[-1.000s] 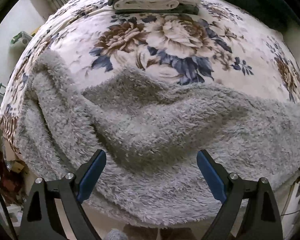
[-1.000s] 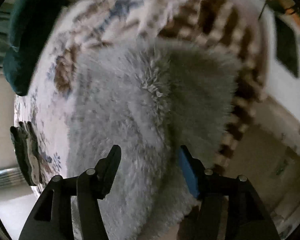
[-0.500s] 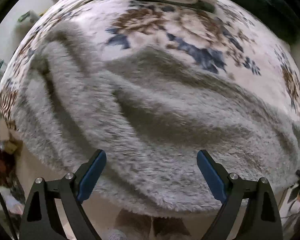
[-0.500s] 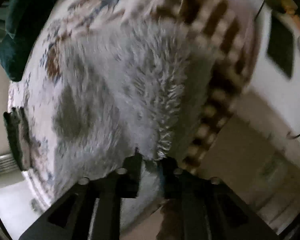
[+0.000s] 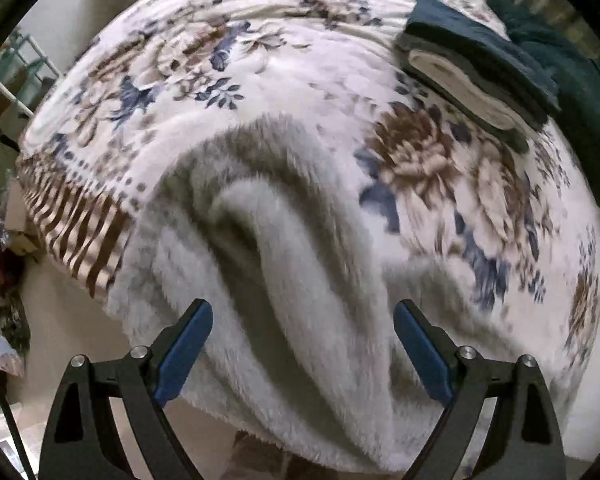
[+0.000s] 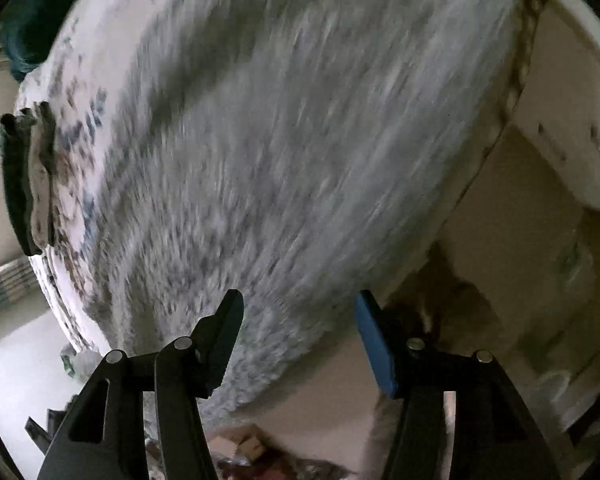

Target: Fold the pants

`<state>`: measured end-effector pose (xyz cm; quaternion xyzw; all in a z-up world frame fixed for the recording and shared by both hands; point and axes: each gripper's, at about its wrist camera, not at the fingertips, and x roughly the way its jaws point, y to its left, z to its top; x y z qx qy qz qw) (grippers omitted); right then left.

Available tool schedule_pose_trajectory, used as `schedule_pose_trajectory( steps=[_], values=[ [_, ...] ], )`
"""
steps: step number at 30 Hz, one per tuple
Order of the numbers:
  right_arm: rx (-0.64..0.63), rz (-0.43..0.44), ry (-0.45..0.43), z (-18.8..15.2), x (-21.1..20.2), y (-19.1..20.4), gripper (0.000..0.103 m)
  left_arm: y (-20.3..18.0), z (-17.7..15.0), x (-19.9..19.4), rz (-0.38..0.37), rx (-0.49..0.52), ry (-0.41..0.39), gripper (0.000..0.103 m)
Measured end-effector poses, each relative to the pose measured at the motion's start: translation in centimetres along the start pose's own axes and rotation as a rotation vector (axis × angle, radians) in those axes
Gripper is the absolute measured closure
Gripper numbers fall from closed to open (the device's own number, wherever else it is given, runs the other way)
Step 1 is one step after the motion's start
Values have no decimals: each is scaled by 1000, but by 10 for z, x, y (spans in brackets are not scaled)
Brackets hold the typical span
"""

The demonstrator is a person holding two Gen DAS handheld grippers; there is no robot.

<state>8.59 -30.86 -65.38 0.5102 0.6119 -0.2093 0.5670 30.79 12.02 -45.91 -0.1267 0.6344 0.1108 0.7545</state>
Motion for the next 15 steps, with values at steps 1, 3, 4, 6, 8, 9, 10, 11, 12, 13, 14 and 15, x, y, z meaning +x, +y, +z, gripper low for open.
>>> schedule_pose_trajectory(
  steps=[1,3,4,6,8,9,10,11,12,13,14,15],
  values=[
    [6,-2,-1,-6,5,1,42,-1,10,5,-2,4,14,10],
    [17,-15,-25,-14,15,9,42,-7,31,20,10,11,46,10],
    [22,-21,-34,-19,17,9,42,-10,36,25,10,13,58,10],
    [49,-21,-38,-25,23,13,42,-15,53,44,18,9,92,10],
    [65,-29,-42,-30,28,12,45,-18,63,61,41,24,121,10],
    [65,-29,-51,-32,28,14,49,-19,66,73,68,39,139,14],
    [59,-38,-64,-33,26,14,66,-17,67,79,72,44,139,23],
    [48,-51,-71,-35,26,15,80,-16,67,84,75,53,138,58],
    [37,-49,-76,-36,25,17,84,-11,65,89,79,73,141,87],
    [29,-53,-84,-31,21,17,87,-6,63,88,59,76,131,88],
    [13,-53,-99,-34,17,19,90,-1,60,82,50,80,102,91],
    [-8,-50,-111,-38,12,22,90,6,56,72,46,91,61,92]
  ],
)
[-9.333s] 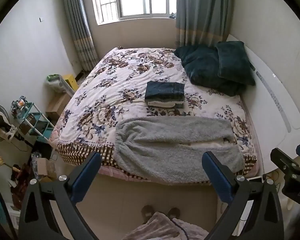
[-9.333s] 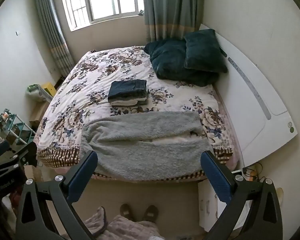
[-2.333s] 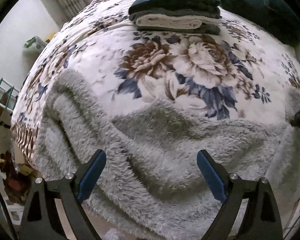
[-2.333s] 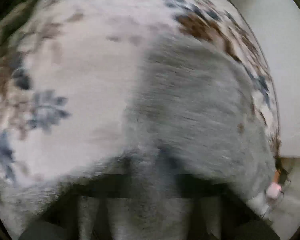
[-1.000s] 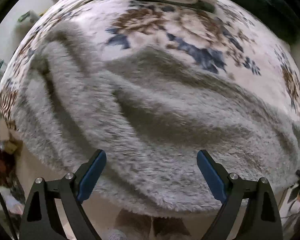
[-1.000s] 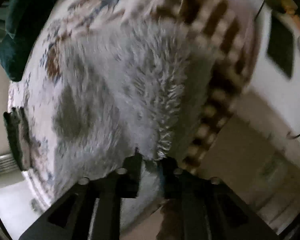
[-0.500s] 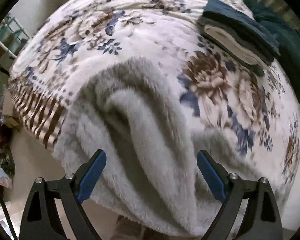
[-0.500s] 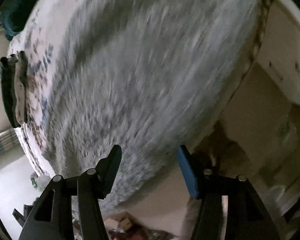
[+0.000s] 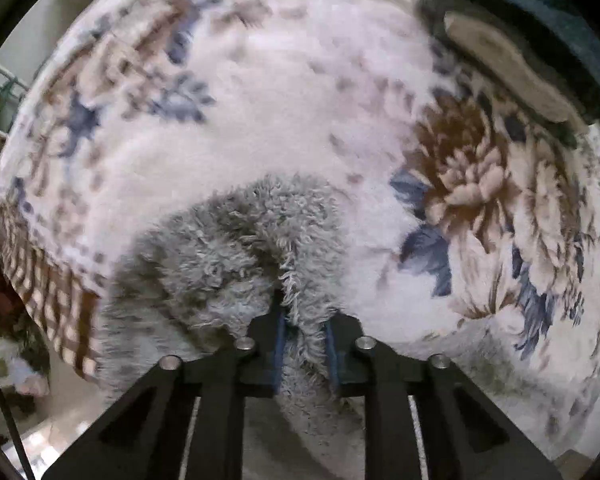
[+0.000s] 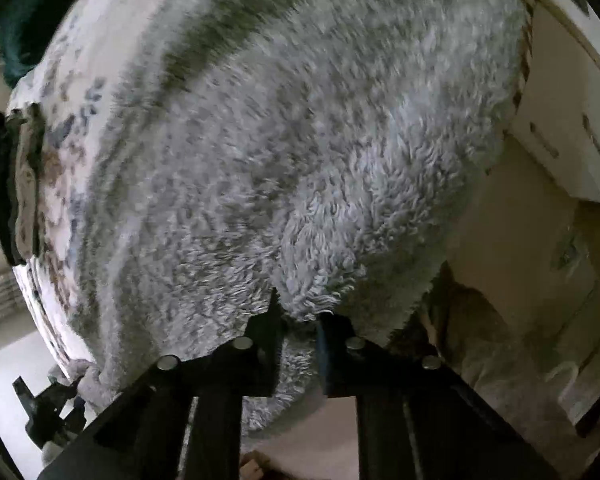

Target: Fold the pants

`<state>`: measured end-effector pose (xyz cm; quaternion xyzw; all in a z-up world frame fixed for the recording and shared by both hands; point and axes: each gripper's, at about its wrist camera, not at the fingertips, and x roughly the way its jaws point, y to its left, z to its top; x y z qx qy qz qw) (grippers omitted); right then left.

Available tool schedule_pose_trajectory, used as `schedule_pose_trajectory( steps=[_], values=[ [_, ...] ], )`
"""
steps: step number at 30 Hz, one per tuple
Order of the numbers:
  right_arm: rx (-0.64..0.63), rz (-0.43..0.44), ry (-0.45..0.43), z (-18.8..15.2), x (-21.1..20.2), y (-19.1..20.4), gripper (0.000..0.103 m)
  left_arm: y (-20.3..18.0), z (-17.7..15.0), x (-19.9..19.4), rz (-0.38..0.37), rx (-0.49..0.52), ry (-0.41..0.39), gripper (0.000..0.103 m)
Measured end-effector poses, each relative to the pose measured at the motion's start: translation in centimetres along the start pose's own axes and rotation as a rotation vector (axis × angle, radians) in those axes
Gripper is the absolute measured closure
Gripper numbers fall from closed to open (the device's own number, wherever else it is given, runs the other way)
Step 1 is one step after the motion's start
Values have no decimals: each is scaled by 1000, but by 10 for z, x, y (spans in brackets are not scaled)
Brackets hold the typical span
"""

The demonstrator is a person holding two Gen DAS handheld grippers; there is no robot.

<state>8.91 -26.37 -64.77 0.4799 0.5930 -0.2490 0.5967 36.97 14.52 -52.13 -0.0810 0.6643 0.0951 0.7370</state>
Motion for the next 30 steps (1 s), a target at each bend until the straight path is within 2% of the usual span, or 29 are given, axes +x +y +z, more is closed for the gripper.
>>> schedule_pose_trajectory(
  steps=[3,7,10,13,16,18,19,20,21,22,23,26,28,30],
  values=[
    [-59,-2,-24,-7,-12,10,91,40,-30,-38,-48,-46,-96,93],
    [-122,-5,-38,-18,-28,17,91,98,-85,-66,-44,-142,-132,94],
    [-147,-30,-24,-15,-37,7,91,137,-125,-44,-4,-225,-61,94],
    [-160,-95,-1,-15,-25,1,91,161,-156,-3,43,-300,47,94],
    [-163,-121,72,-9,-7,-2,91,171,-173,10,2,-375,82,93],
    [-165,-113,112,-5,-4,0,86,171,-180,3,-52,-396,60,84],
    [-167,-91,120,-5,-4,2,79,170,-184,-5,-97,-417,36,79],
    [-172,-65,128,-5,-6,3,63,171,-188,-10,-130,-437,21,70],
    [-176,-44,136,-6,-7,4,57,171,-192,-17,-194,-476,-3,66],
    [-173,-29,142,-6,-6,8,53,170,-194,-20,-220,-488,-14,57],
    [-163,-11,157,-8,-4,8,53,167,-193,-23,-244,-499,-27,50],
    [-75,56,217,-16,10,-1,53,156,-186,-22,-303,-507,-59,39],
    [-25,100,235,-18,20,-8,53,146,-174,-5,-333,-516,-24,39],
    [6,137,183,-21,21,-14,57,143,-163,10,-334,-527,2,42]
  ],
)
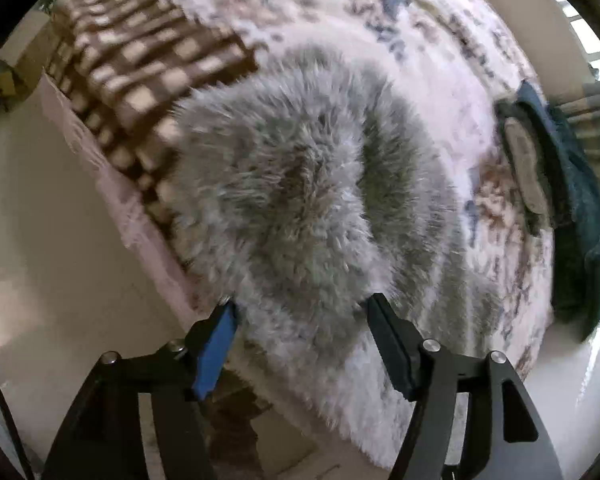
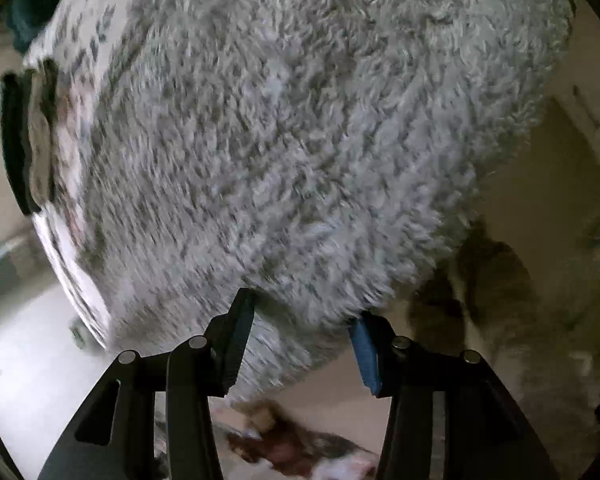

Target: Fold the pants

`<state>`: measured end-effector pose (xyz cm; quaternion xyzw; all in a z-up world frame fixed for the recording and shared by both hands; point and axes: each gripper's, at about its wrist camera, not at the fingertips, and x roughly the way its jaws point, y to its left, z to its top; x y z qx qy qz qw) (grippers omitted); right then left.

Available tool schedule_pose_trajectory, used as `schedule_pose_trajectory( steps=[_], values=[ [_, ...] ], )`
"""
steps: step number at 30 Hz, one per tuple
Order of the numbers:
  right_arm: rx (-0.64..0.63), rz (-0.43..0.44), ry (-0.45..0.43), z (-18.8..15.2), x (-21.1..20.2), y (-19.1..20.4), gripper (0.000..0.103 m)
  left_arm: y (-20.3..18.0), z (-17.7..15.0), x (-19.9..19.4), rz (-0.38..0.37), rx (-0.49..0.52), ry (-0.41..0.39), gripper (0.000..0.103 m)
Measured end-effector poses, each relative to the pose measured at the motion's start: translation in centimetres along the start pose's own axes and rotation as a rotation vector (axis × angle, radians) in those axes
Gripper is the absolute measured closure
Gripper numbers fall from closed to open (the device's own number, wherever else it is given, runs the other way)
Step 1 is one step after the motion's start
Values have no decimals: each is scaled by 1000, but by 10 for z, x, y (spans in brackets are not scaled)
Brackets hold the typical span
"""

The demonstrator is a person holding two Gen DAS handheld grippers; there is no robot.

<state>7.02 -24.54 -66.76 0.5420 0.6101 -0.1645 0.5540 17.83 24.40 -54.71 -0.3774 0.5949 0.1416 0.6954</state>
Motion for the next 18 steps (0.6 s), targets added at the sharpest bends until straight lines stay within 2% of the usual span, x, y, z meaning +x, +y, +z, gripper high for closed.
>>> schedule_pose_trajectory(
  steps=[1,2,3,5,8,10,14,16,17,18],
  values=[
    [2,3,-27,-1,-3,-1,81,-2,2,4,-7,1,-8,47],
    [5,-8,-62,-3,-9,-2,93,-7,3,4,-1,17,-32,79],
    [1,-10,-75,-5,-12,-1,93,-10,2,1,2,38,-40,90],
    [-36,-27,-95,-10,-21,5,94,-14,-2,-13,-13,69,-81,92],
    [-95,-42,-103,-17,-34,21,94,-12,-15,-38,14,113,-123,93],
    [-122,-55,-116,-22,-42,26,94,-1,-20,-41,49,110,-102,93],
    [-161,-128,-86,-21,-35,21,94,26,-20,-10,138,75,-12,92],
    [-178,-169,-36,-13,-14,25,92,33,-17,2,161,41,21,88],
    [-195,-213,-8,-8,-4,26,85,33,-16,2,161,40,31,83],
    [-213,-254,31,-3,4,29,83,29,-18,-5,168,51,39,77]
  ],
)
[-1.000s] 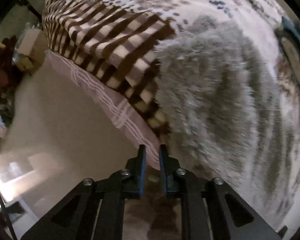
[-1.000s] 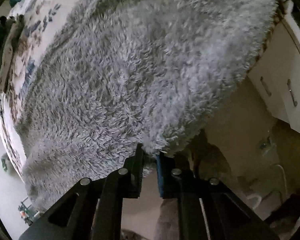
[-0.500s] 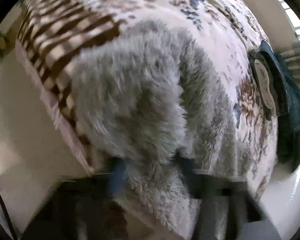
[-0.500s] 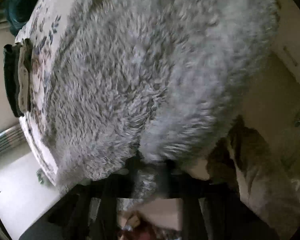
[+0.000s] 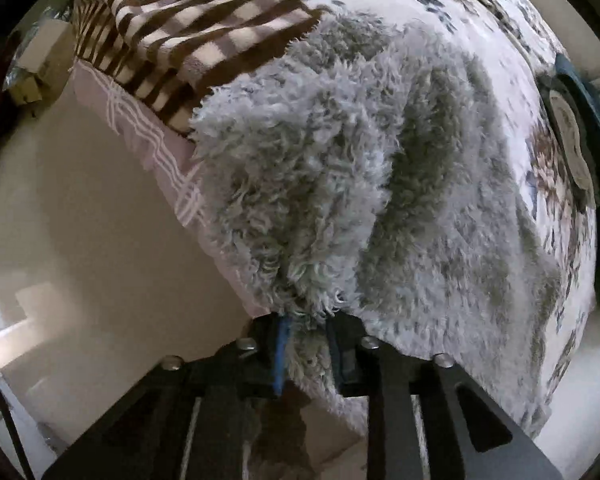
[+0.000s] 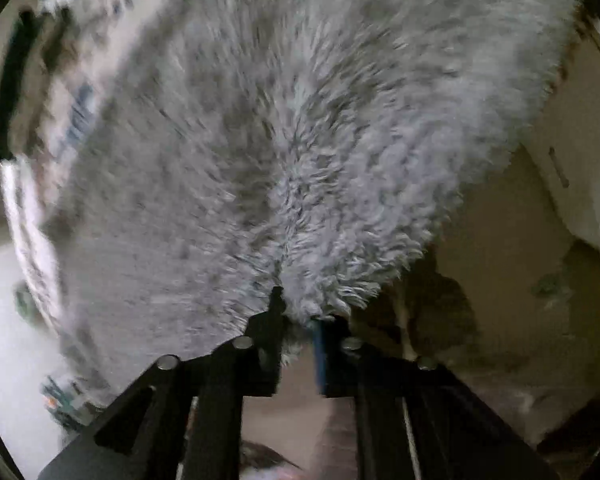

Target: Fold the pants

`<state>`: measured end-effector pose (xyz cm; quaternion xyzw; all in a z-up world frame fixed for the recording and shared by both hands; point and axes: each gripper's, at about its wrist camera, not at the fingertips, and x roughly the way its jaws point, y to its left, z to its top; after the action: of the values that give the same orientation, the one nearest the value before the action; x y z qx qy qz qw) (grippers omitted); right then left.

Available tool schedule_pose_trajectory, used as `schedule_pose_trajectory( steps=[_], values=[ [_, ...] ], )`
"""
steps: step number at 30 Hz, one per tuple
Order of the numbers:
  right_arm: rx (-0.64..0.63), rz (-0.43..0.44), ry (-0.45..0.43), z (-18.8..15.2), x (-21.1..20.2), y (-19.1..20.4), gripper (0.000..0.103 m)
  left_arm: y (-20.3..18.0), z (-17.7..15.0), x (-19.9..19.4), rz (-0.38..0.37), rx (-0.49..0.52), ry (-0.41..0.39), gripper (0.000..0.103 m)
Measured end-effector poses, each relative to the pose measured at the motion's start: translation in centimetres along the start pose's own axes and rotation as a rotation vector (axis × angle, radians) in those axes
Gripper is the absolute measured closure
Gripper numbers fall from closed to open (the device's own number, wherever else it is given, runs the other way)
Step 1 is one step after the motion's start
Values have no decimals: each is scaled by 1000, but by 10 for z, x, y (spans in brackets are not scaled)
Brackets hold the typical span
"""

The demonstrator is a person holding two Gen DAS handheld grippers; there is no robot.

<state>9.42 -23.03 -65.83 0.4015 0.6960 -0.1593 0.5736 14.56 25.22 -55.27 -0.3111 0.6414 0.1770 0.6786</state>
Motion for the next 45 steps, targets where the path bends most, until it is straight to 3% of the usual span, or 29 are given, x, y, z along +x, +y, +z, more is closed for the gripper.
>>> schedule_pose_trajectory(
  steps=[1,2,3,4,5,8,10,14,18,21,26,32,35,36,37,38,39,41,45],
  values=[
    [-14,-8,22,0,3,1,80,-3,-3,-8,1,9,-2,76],
    [-51,-21,44,2,-1,7,70,-6,-7,-18,-1,24,-7,75],
    [-84,-30,43,2,-6,14,61,-13,-15,-34,9,67,-15,67],
    [-124,-39,39,1,-14,23,43,-21,-21,-45,28,108,-17,61],
    [-189,-58,37,-2,-27,34,36,-27,-24,-51,36,137,-17,48],
    [-324,-61,47,-8,-56,64,36,-65,-35,-74,21,274,-23,44],
    [-431,-47,49,-7,-72,96,36,-110,-35,-79,13,417,-52,44],
    [-746,-71,69,17,-77,185,31,-189,-16,-59,-24,642,-55,44],
    [-987,-159,95,50,-50,252,31,-267,6,2,-49,840,79,44],
    [-1095,-239,167,83,-17,277,31,-305,6,54,0,967,178,44],
    [-1225,-313,314,121,13,287,31,-327,1,99,68,1067,283,41],
    [-1310,-303,477,129,27,284,31,-333,6,126,75,1029,353,37],
    [-1342,-309,495,131,33,285,31,-333,6,128,58,1028,344,40],
    [-1346,-300,487,131,32,285,31,-333,4,126,41,1045,331,56],
    [-1351,-286,475,131,32,285,37,-333,1,124,33,1064,313,66],
    [-1367,-277,455,131,30,284,60,-333,0,122,36,1072,295,76],
    [-1384,-288,438,128,30,283,72,-332,-3,119,34,1071,280,85],
    [-1382,-281,400,129,32,286,83,-333,-9,110,34,1073,229,89],
    [-1370,-258,292,131,13,289,87,-337,-11,86,40,1076,114,92]
  ],
)
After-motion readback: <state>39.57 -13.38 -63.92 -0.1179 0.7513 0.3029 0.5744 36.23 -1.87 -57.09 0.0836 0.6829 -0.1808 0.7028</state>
